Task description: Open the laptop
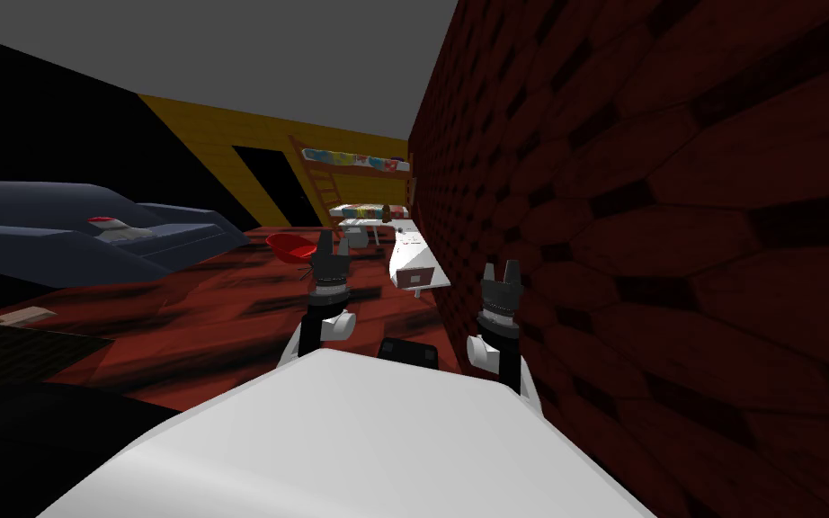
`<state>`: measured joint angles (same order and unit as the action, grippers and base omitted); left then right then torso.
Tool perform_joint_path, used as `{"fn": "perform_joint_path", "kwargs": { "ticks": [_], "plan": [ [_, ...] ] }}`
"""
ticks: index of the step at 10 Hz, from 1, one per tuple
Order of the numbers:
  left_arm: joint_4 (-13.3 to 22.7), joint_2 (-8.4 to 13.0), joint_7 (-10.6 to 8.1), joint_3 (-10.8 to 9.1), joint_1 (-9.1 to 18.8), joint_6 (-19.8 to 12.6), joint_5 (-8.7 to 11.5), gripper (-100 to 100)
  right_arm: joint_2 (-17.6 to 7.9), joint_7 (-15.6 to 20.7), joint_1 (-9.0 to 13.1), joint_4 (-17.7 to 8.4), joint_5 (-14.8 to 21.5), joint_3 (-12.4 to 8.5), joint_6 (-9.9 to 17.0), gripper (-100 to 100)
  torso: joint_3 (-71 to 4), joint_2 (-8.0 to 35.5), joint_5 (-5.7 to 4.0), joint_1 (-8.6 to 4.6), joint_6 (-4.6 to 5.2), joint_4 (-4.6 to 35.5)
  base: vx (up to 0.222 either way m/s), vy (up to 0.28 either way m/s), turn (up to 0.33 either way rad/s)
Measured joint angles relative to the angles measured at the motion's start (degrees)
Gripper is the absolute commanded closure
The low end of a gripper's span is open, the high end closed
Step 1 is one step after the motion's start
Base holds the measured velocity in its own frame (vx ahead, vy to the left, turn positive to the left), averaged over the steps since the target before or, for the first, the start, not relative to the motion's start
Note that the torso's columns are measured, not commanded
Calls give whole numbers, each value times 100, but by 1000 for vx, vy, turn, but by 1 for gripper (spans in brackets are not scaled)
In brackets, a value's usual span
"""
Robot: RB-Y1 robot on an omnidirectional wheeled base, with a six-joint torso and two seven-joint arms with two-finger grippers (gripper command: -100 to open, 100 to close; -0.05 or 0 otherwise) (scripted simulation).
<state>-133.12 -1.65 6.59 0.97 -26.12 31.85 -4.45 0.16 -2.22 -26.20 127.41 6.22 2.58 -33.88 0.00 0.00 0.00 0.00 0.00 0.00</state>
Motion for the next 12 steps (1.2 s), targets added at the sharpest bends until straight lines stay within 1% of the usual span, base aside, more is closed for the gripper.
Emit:
{"fn": "perform_joint_path", "kwargs": {
  "ticks": [1,2,9,10,11,12],
  "plan": [
    [0,0,0,0,0,0,0,0,0,0,0,0,0,0,0,0,-467,232,0,0,0,235,0,0,0],
    [0,0,0,0,0,0,0,0,0,0,0,0,0,0,0,0,-1200,597,0,0,0,600,0,0,0],
    [-2,0,0,0,0,0,0,0,0,0,0,2,0,0,-1,0,-7073,3539,0,0,0,3537,0,0,0],
    [-2,0,0,0,0,1,0,0,0,0,0,2,0,0,-1,-100,-7919,3962,0,0,0,3960,7,15,4],
    [0,0,0,0,0,0,0,0,-122,20,2,-7,23,-7,8,-100,-8314,4154,1,4,0,4149,8,35,5],
    [1,0,0,0,-1,0,0,0,-269,63,11,-38,63,-13,11,-100,-8426,4207,2,8,0,4205,6,38,5]
  ]
}}
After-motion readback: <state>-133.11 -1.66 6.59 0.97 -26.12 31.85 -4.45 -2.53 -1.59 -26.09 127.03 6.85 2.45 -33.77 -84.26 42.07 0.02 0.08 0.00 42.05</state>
